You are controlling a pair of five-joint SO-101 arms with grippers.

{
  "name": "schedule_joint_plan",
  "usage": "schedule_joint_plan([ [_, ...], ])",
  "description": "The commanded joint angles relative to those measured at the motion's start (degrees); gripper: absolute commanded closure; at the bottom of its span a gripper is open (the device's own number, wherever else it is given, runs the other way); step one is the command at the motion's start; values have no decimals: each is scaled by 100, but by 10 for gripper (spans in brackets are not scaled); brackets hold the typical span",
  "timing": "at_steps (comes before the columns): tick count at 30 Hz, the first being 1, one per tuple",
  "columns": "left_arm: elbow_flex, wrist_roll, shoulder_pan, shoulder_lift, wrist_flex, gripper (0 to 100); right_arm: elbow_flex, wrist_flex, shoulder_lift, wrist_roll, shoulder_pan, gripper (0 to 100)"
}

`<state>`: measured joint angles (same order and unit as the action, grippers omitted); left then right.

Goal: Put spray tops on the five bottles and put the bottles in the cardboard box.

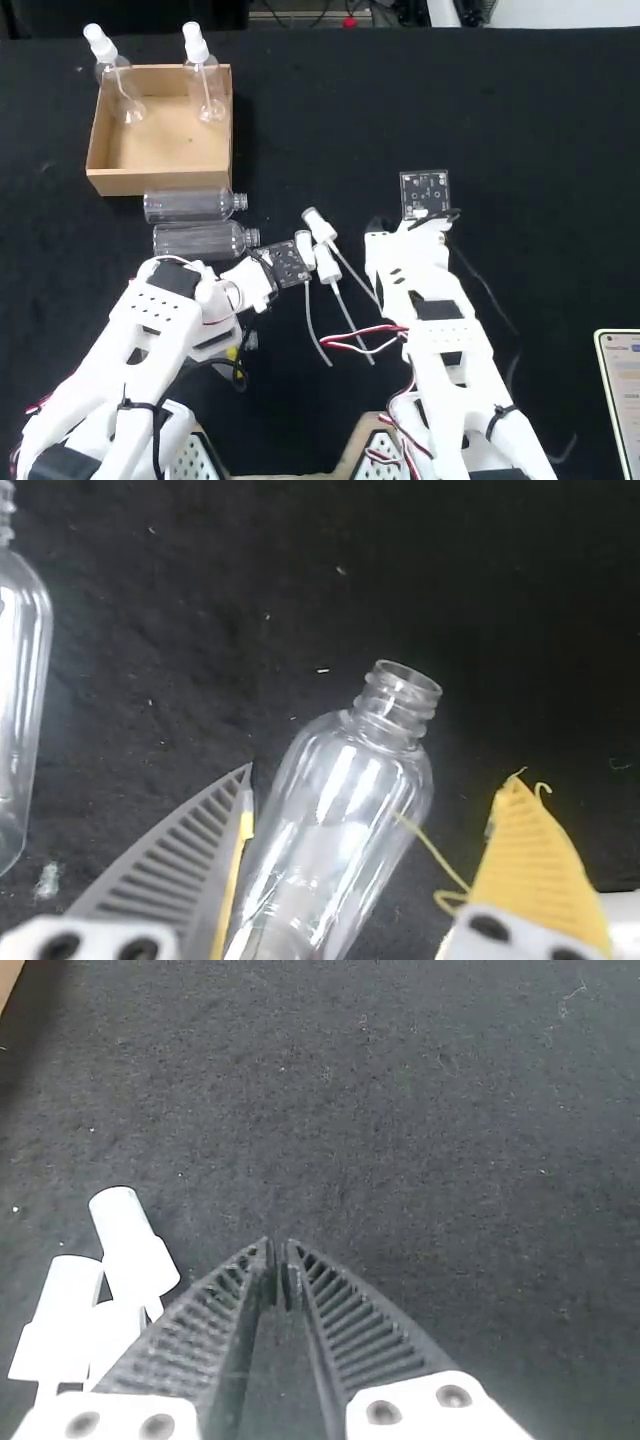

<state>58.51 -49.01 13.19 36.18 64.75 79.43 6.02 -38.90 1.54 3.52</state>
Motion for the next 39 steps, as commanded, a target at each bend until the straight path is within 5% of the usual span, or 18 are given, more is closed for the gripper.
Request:
schedule_joint_plan([
  [1,127,-44,4,62,-70,650,-295,-167,-4,26,-62,987],
  [23,189,-774,-198,70,44,652,-295,-167,-4,26,-62,987],
  [30,189,-782,-189,70,62,813,-295,-167,-4,26,-62,987],
  [39,-549,-774,-268,132,738,830,-295,-158,-4,26,-62,987],
])
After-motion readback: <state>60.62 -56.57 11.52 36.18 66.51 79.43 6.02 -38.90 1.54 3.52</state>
